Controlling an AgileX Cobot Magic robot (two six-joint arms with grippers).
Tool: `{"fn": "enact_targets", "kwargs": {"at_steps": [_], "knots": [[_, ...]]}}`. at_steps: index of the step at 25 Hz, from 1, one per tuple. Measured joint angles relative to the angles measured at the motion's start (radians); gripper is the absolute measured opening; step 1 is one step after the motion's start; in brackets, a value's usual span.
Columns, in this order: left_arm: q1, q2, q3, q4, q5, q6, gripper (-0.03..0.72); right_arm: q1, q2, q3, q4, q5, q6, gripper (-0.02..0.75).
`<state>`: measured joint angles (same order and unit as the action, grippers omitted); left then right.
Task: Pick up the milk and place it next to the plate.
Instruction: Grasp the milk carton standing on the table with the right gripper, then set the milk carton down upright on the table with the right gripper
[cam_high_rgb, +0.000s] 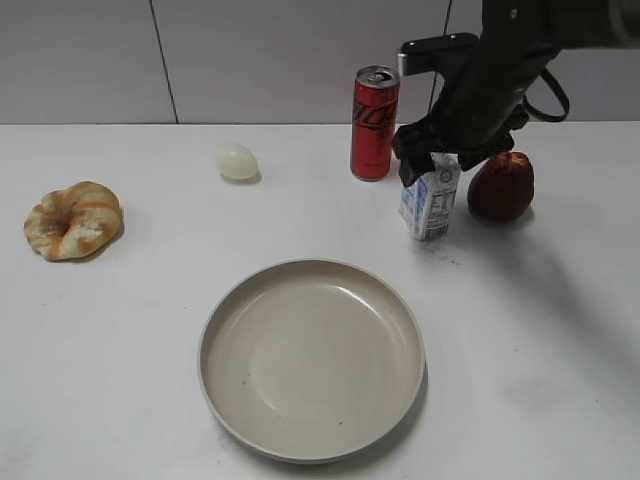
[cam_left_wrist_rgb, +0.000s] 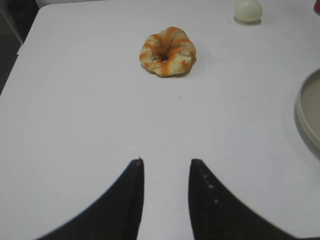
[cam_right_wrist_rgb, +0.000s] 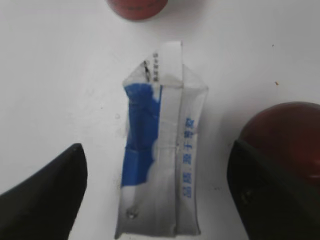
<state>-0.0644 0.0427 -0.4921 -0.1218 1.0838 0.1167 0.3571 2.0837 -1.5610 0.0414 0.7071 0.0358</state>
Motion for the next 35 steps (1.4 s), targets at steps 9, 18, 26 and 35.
{"fn": "enact_targets", "kwargs": {"at_steps": [9, 18, 26, 35], "knots": [[0.0, 0.0, 0.0, 0.0, 0.0, 0.0, 0.237, 0.0, 0.065, -0.007, -0.011, 0.0, 0.016, 0.421], [0.0, 0.0, 0.0, 0.0, 0.0, 0.0, 0.236, 0.0, 0.068, -0.074, -0.009, 0.076, -0.087, 0.3], [0.0, 0.0, 0.0, 0.0, 0.0, 0.0, 0.232, 0.0, 0.045, -0.143, 0.183, 0.162, -0.401, 0.3], [0.0, 0.0, 0.0, 0.0, 0.0, 0.0, 0.23, 0.024, 0.029, -0.145, 0.464, 0.237, -0.876, 0.299]]}}
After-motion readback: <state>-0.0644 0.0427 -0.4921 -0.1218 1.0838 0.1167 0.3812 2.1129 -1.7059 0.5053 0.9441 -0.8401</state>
